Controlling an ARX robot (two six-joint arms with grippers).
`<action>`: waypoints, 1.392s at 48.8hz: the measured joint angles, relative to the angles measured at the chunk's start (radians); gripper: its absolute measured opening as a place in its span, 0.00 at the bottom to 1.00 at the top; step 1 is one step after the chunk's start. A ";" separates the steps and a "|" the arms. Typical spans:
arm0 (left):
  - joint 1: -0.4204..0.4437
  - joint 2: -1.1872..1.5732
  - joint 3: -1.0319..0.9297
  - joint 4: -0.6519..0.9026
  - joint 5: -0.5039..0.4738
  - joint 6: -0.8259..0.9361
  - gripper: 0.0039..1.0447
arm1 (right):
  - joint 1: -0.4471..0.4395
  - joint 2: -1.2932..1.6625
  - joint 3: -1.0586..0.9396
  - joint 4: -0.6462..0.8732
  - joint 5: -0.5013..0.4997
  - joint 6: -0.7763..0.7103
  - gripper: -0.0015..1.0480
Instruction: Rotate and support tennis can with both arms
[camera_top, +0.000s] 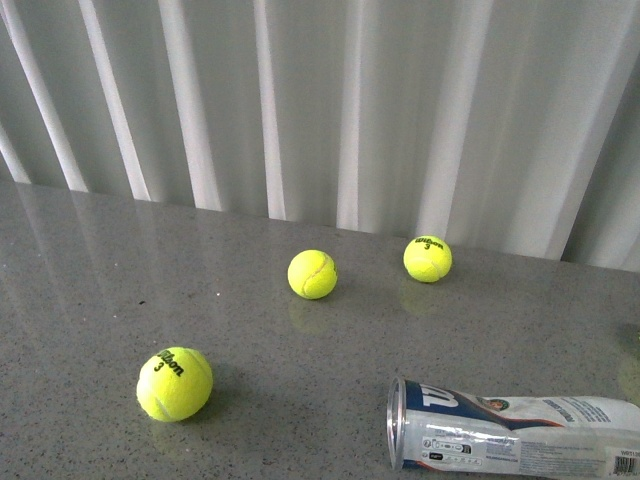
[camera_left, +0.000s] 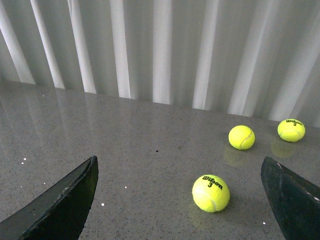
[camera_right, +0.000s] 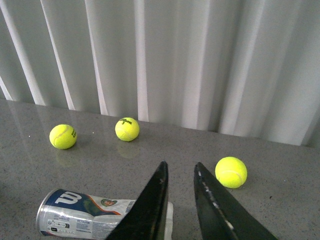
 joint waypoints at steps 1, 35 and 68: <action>0.000 0.000 0.000 0.000 0.000 0.000 0.94 | 0.000 0.000 0.000 0.000 0.000 0.000 0.21; -0.273 1.243 0.772 0.092 -0.091 -0.257 0.94 | 0.000 -0.002 0.000 -0.001 -0.001 0.002 0.93; -0.487 1.979 1.062 0.155 0.310 -0.777 0.94 | 0.000 -0.002 0.000 -0.001 -0.001 0.001 0.93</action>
